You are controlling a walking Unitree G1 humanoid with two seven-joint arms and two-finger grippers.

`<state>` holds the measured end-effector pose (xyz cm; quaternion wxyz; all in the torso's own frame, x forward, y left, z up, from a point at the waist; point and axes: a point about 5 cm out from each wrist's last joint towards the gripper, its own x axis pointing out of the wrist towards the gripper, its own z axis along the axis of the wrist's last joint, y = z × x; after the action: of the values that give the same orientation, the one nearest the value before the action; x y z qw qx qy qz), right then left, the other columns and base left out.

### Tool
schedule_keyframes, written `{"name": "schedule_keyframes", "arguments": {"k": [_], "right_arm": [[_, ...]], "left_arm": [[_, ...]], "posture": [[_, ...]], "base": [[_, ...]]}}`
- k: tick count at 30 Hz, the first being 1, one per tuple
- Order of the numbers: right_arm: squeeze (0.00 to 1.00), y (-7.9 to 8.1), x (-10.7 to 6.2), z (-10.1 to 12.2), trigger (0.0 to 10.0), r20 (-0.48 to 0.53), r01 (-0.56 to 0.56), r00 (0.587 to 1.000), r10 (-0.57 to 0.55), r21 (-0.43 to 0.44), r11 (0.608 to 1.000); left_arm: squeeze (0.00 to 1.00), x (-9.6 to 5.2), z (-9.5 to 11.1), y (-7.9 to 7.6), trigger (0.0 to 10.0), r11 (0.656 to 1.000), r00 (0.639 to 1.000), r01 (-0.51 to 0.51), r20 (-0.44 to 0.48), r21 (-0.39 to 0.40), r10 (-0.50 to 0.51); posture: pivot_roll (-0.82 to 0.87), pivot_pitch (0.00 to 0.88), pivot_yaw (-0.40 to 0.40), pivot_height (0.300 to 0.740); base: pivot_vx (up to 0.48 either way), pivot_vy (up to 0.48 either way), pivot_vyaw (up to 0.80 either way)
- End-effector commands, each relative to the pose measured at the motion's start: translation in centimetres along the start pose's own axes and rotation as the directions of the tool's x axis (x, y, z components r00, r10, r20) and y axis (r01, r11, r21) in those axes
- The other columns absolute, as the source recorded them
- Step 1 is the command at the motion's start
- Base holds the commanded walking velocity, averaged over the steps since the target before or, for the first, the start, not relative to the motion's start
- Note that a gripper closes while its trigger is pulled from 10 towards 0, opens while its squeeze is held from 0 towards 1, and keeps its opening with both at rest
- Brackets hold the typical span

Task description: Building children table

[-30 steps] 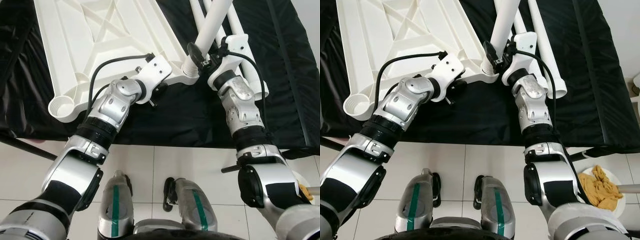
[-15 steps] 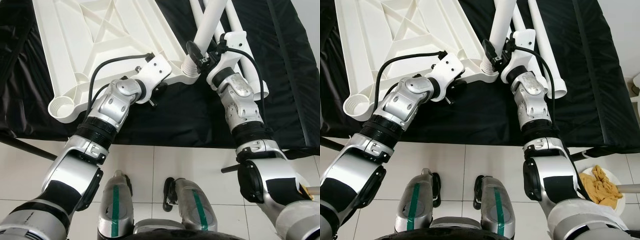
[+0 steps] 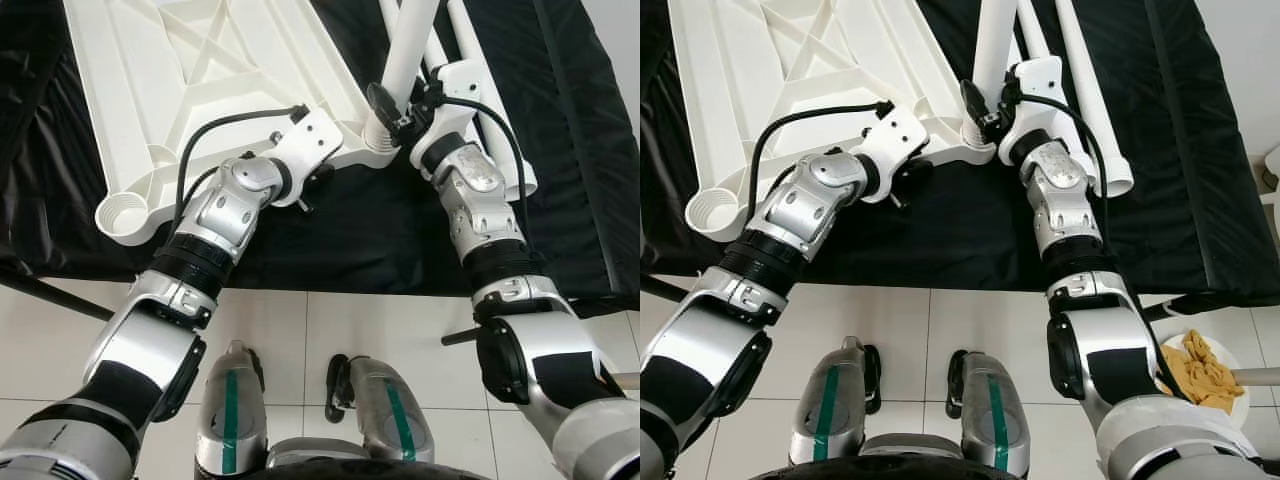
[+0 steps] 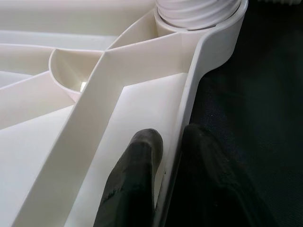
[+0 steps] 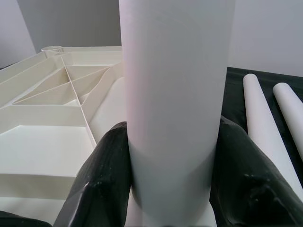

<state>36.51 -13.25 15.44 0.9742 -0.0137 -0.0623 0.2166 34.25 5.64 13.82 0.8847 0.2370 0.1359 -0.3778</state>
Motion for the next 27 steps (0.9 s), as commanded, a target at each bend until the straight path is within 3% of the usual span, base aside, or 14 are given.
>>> {"name": "schedule_keyframes", "arguments": {"k": [1, 8, 27], "right_arm": [[0.00, -0.6, -2.4, -5.0, 10.0, -0.230, 0.073, 0.971, -0.062, 0.039, 0.997], [0.00, -1.6, -4.4, -6.8, 10.0, -0.280, 0.181, 0.947, -0.156, 0.065, 0.981], [0.00, -2.6, -5.6, -7.9, 10.0, -0.295, 0.318, 0.911, -0.289, 0.057, 0.946]], "left_arm": [[0.00, -0.8, 1.9, 1.2, 10.0, 0.996, 0.994, -0.081, 0.080, 0.042, 0.077], [0.00, -0.9, 1.9, 1.1, 10.0, 0.996, 0.994, -0.080, 0.082, 0.046, 0.076], [0.00, -1.1, 2.0, 1.2, 10.0, 0.995, 0.994, -0.081, 0.080, 0.060, 0.076]], "posture": [[0.08, 0.051, -0.045, 0.740], [0.08, 0.055, -0.042, 0.740], [0.09, 0.062, -0.036, 0.740]], "base": [[0.000, 0.000, 0.00], [0.000, 0.000, 0.00], [0.000, 0.000, 0.00]]}}
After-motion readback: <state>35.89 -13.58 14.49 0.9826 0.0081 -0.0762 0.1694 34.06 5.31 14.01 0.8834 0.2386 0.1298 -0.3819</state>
